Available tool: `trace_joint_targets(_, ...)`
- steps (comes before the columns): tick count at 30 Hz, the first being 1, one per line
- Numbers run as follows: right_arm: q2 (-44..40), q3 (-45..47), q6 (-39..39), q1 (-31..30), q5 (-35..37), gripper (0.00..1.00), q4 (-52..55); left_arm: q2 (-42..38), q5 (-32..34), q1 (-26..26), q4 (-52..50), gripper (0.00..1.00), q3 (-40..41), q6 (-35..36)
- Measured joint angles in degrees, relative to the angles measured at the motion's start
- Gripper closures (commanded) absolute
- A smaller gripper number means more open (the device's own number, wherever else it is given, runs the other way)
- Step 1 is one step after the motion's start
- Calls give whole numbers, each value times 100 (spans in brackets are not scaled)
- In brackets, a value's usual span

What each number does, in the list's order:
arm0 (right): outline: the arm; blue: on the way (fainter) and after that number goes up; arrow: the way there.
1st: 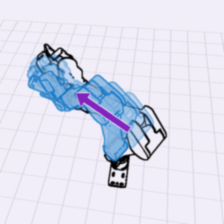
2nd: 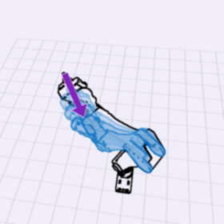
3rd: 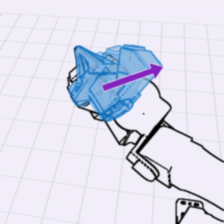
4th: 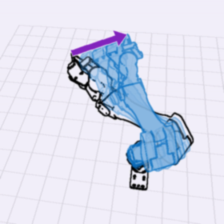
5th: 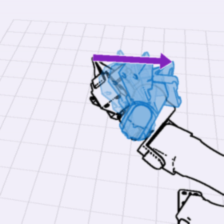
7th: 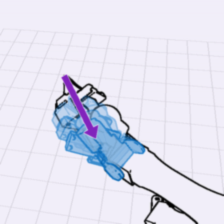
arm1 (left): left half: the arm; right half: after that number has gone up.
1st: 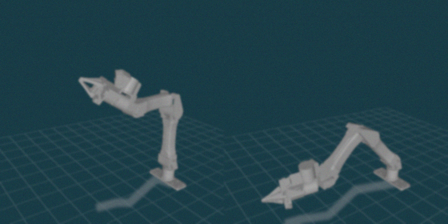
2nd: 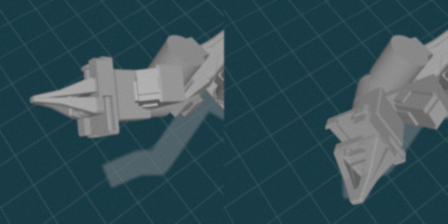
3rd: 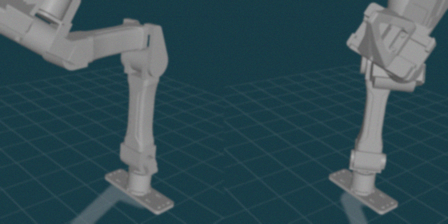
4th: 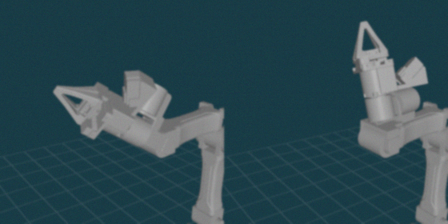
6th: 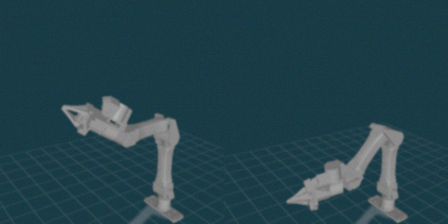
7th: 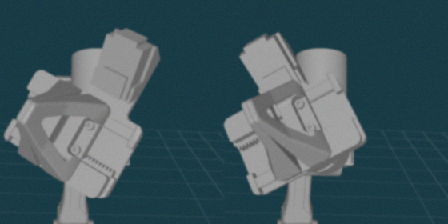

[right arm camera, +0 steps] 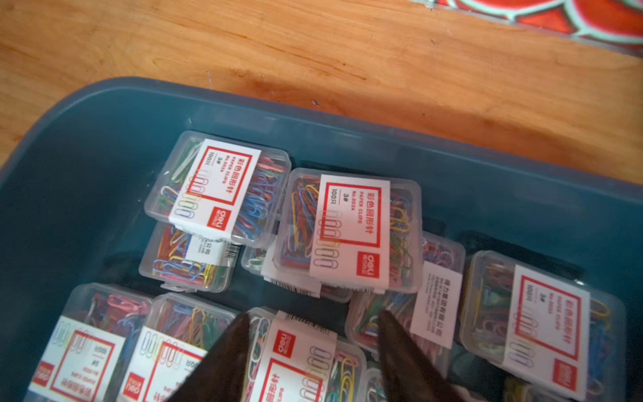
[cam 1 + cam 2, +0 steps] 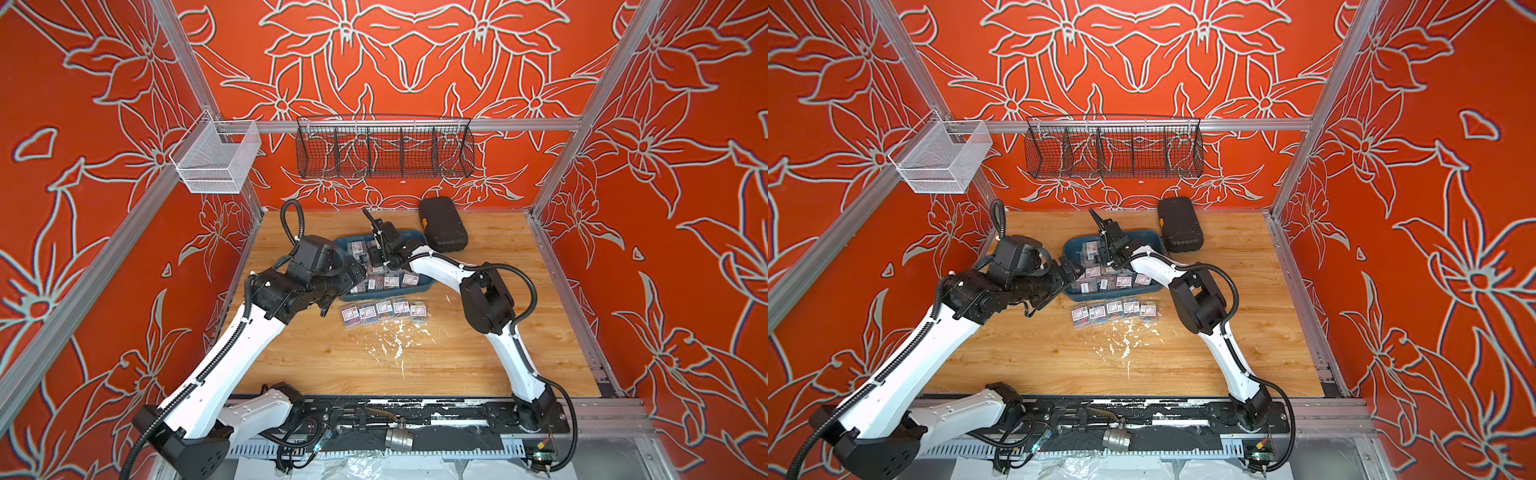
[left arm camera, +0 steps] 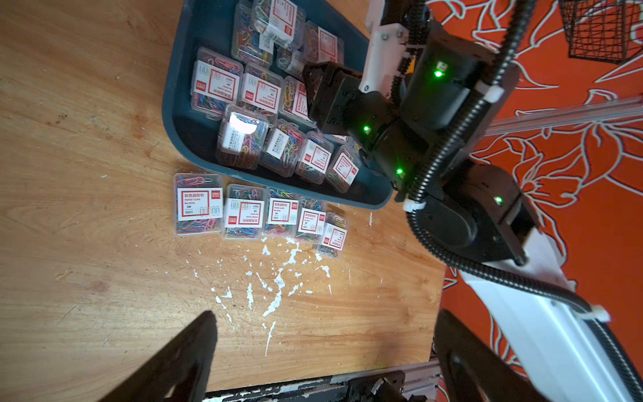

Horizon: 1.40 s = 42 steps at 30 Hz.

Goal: Take the paper clips out of the storage box
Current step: Adjust the boxed paper clips in the storage box, then pick up the boxed paper clips from the storage box.

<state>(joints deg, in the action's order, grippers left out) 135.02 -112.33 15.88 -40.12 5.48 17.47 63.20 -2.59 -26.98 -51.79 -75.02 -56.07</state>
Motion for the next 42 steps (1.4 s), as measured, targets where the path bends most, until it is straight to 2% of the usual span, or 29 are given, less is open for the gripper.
trace_joint_targets(3,46,-111,-46,22,57,40,50,15,11,-13,7,3,-13,7)
trace_joint_targets(10,39,70,-260,149,9,39,-273,361,118,-13,142,2,-74,83)
trace_joint_targets(21,-9,426,-402,732,-925,28,-758,994,533,-13,710,2,-199,236)
trace_joint_targets(25,-9,439,-409,811,-1292,31,-839,1484,706,9,1292,2,-199,629)
trace_joint_targets(28,-133,780,-319,883,-1606,31,-1237,2033,782,162,1657,1,-245,944)
trace_joint_targets(30,-286,1154,-179,986,-1954,31,-1545,2509,756,339,1840,4,-396,1156)
trace_joint_targets(33,-531,1665,-11,1224,-2258,31,-1945,3362,706,538,2013,5,-903,1488)
trace_joint_targets(36,-835,2159,22,1403,-2277,33,-2356,4310,719,577,1985,6,-1788,1764)
trace_joint_targets(42,-1523,3187,-2,1526,-1873,34,-3182,6306,1001,546,1451,10,-4098,2164)
